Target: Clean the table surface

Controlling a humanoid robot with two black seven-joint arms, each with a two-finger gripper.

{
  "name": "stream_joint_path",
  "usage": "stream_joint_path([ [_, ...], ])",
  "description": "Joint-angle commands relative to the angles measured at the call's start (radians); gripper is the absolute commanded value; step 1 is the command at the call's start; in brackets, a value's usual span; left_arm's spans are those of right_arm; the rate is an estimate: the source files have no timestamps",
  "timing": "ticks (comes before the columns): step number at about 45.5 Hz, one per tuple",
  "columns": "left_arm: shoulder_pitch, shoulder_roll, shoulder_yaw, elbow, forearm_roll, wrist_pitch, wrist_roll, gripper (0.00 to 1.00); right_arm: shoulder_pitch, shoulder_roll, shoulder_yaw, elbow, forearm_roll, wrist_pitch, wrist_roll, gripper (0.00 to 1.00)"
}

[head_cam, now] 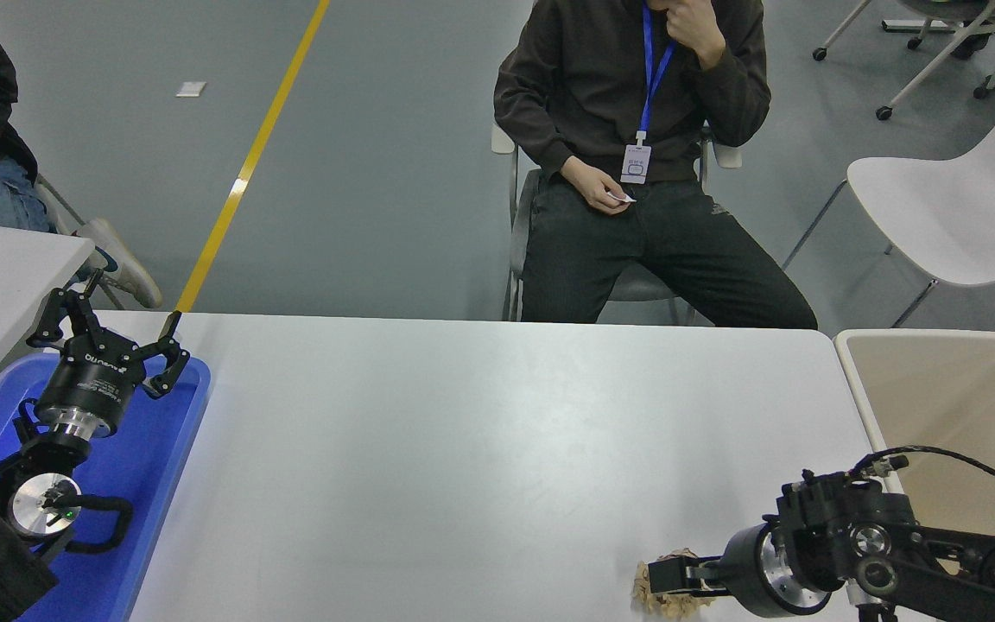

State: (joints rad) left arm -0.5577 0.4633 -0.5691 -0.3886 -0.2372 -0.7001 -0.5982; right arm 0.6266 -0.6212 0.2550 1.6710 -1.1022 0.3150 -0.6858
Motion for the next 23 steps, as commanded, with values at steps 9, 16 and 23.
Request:
stream_joint_path([
  [9, 0.001, 0.0, 0.0, -0.001, 0.001, 0.001, 0.0, 1.0, -0.024, 0.046, 0.001, -0.054, -0.117, -0.014, 0.006, 1.0],
  [16, -0.001, 0.0, 0.0, -0.001, 0.001, 0.001, 0.0, 1.0, -0.031, 0.061, 0.0, -0.057, -0.125, -0.022, 0.005, 1.0],
  [23, 0.001, 0.0, 0.0, -0.001, -0.001, 0.001, 0.0, 1.0, -0.039, 0.083, 0.0, -0.079, -0.145, -0.034, 0.006, 1.0],
])
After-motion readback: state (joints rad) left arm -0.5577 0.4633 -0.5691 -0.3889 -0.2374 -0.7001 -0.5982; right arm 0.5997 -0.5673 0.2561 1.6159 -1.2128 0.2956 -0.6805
